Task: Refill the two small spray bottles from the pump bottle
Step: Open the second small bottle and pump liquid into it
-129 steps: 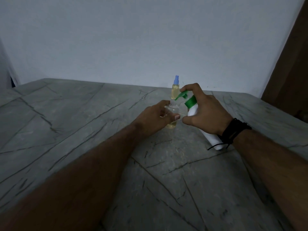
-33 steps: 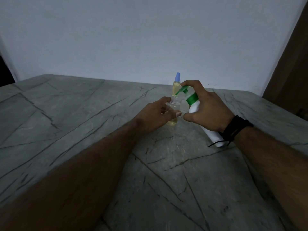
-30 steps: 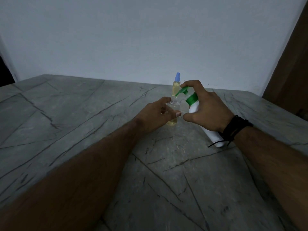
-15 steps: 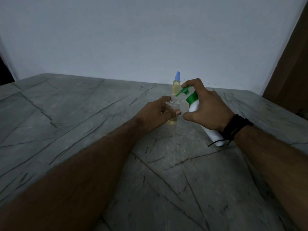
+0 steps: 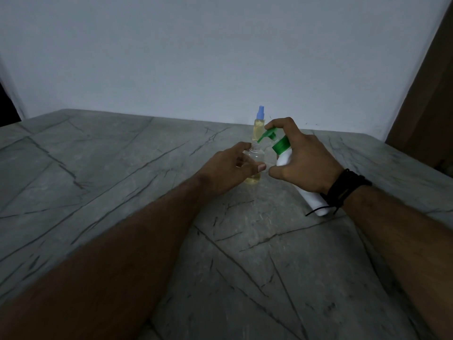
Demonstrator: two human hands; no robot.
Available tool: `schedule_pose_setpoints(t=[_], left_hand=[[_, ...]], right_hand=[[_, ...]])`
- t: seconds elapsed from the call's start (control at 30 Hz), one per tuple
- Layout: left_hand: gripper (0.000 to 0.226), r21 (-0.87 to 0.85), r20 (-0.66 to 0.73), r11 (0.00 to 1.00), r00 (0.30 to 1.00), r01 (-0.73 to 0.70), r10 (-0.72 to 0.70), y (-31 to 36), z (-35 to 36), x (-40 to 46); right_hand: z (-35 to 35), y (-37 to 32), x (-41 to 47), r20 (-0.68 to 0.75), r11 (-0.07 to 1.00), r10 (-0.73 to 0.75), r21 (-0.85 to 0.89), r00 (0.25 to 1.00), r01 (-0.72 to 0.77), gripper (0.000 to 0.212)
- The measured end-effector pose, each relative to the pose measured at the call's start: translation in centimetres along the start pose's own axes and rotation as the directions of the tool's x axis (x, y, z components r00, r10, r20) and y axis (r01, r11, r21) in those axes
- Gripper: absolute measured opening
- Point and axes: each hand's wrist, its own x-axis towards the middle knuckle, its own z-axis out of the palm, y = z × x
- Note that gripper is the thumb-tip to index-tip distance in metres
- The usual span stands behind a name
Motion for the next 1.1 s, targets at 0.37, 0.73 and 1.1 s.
schedule_pose_setpoints(t=[0.37,0.73,1.1], left_hand=[[0.066,0.011,-0.010,1.000,1.000,0.006,-0.006,0.09,0.05,0.01],[0.066,0.010,-0.003,1.000,1.000,0.017,-0.017,0.11,0.11,0.12],[0.066,0.024,-0.013,1.000,1.000,0.009,-0.008,-0.03,0.04,0.13]], right_hand=[[-0.02,0.11,0.07,-0.003,1.000,-0.003,-0.005,1.000,0.003,0.074],[-0.13,-0.02,-0.04,-0.010,1.000,-0.002,-0.003,1.000,0.002,0.073],[-0.13,-0.07,0.01,-0.003,1.000,0.000,-0.001,1.000,0.000,0.073]])
